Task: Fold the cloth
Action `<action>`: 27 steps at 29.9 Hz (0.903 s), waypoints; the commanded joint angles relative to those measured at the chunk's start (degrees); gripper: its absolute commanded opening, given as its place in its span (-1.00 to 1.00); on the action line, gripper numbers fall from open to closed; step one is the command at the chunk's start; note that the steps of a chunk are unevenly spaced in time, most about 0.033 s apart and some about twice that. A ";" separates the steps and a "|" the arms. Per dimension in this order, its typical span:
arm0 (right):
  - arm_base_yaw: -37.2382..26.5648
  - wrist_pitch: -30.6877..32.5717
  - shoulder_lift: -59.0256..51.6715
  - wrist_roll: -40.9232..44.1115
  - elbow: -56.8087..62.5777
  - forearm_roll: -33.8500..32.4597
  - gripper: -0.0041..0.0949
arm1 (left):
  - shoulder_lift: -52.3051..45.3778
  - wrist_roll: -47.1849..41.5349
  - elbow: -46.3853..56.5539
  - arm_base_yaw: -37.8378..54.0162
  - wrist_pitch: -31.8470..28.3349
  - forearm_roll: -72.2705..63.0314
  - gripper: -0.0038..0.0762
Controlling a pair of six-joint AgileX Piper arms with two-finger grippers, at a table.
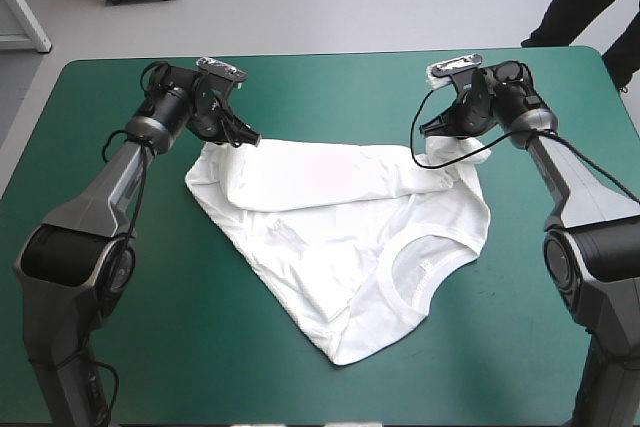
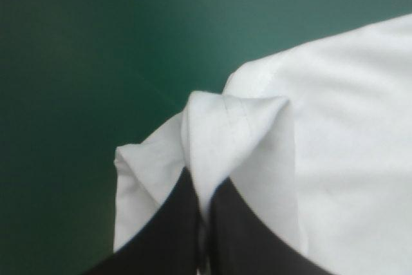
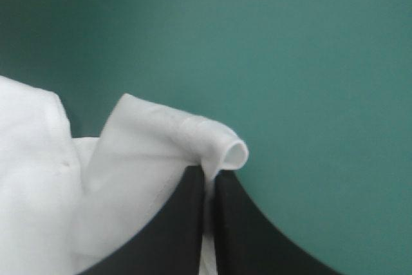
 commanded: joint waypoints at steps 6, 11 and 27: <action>-6.45 0.57 -1.49 -8.57 -1.60 10.74 -0.68 | 0.40 0.34 -1.43 1.62 -4.14 -0.96 -0.87; -10.88 2.39 -1.60 -12.90 -1.60 19.10 0.03 | 0.40 3.45 -3.97 3.66 -2.77 -4.47 -0.22; -19.24 8.29 -17.92 -14.34 2.71 22.56 0.28 | -17.10 8.19 -3.11 -6.09 15.96 -16.29 0.32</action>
